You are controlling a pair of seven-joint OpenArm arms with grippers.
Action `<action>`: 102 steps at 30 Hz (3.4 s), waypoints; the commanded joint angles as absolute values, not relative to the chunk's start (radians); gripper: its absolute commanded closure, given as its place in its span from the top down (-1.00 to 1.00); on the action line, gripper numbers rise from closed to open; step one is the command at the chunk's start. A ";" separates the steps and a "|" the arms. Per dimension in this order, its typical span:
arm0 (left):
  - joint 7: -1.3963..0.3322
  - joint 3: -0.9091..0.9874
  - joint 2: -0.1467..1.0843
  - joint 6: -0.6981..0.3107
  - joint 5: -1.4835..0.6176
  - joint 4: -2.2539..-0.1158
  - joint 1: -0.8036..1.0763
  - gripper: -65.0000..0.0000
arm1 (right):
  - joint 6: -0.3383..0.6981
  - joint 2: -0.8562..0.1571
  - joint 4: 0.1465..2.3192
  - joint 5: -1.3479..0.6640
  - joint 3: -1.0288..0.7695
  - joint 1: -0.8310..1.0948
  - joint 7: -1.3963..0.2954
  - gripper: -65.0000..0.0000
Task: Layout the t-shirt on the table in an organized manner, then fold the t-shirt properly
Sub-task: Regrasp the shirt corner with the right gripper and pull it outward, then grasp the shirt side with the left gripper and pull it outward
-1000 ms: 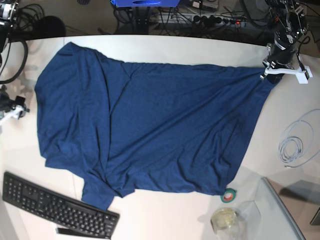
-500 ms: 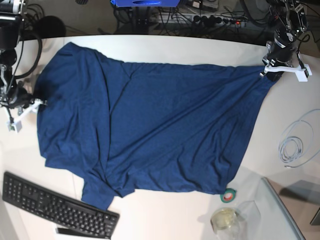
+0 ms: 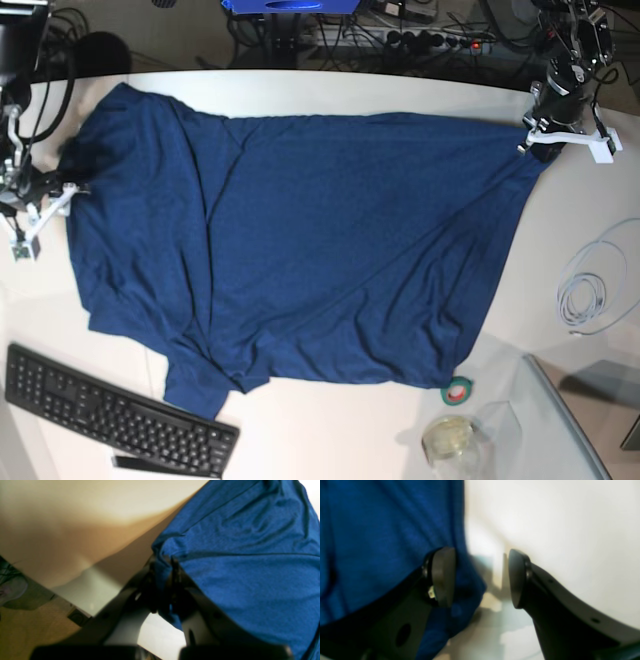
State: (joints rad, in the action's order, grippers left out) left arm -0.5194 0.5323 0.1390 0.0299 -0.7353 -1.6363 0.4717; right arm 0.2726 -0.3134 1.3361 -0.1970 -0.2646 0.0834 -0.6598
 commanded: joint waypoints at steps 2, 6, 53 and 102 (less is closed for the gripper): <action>-0.503 0.539 0.151 0.027 -0.743 -1.655 0.475 -1.00 | 0.278 -0.309 1.468 -0.206 -0.268 0.122 -0.664 -0.03; -0.503 0.539 0.150 0.027 -0.742 -1.647 0.475 -1.00 | 0.283 -0.239 1.627 -0.206 -0.266 0.208 -0.763 -0.03; -0.496 0.282 0.231 0.025 -0.708 -1.403 0.242 -1.00 | 0.283 -0.182 1.577 -0.206 -0.266 0.309 -0.765 -0.03; -0.503 0.338 0.186 0.025 -0.433 -1.460 0.113 -1.00 | 0.283 -0.277 1.514 -0.203 -0.329 0.219 -0.714 -0.03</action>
